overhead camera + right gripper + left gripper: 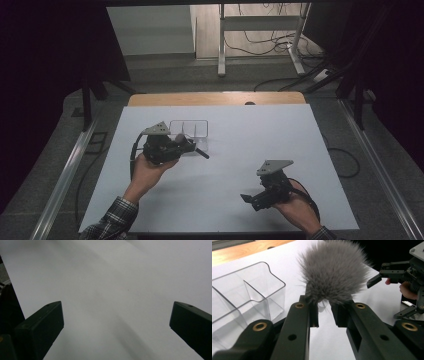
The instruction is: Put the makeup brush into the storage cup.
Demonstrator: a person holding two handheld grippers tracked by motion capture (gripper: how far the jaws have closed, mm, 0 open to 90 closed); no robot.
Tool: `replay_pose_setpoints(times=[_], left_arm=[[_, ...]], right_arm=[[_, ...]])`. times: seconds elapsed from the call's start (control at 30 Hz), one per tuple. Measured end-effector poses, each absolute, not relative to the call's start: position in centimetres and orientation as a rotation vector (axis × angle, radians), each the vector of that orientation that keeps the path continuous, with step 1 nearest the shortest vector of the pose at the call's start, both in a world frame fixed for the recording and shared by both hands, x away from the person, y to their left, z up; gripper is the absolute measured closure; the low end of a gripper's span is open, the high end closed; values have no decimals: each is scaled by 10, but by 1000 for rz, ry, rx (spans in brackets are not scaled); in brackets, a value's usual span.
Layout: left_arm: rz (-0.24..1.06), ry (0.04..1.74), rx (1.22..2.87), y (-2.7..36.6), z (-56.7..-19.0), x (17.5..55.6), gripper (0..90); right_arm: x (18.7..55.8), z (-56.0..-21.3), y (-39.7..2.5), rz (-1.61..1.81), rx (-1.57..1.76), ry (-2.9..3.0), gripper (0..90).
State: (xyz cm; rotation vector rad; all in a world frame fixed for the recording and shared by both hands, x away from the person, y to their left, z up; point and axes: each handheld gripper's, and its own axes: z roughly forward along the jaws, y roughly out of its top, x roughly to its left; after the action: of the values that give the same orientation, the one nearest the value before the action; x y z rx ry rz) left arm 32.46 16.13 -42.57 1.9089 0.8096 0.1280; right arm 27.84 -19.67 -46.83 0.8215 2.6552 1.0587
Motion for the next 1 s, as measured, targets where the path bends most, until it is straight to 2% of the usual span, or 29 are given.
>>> replay_pose_setpoints(times=[1.0], left_arm=[[208,856,1877,177,-409,351,769]], right_arm=[[272,-467,-234,1043,991,2523,0]])
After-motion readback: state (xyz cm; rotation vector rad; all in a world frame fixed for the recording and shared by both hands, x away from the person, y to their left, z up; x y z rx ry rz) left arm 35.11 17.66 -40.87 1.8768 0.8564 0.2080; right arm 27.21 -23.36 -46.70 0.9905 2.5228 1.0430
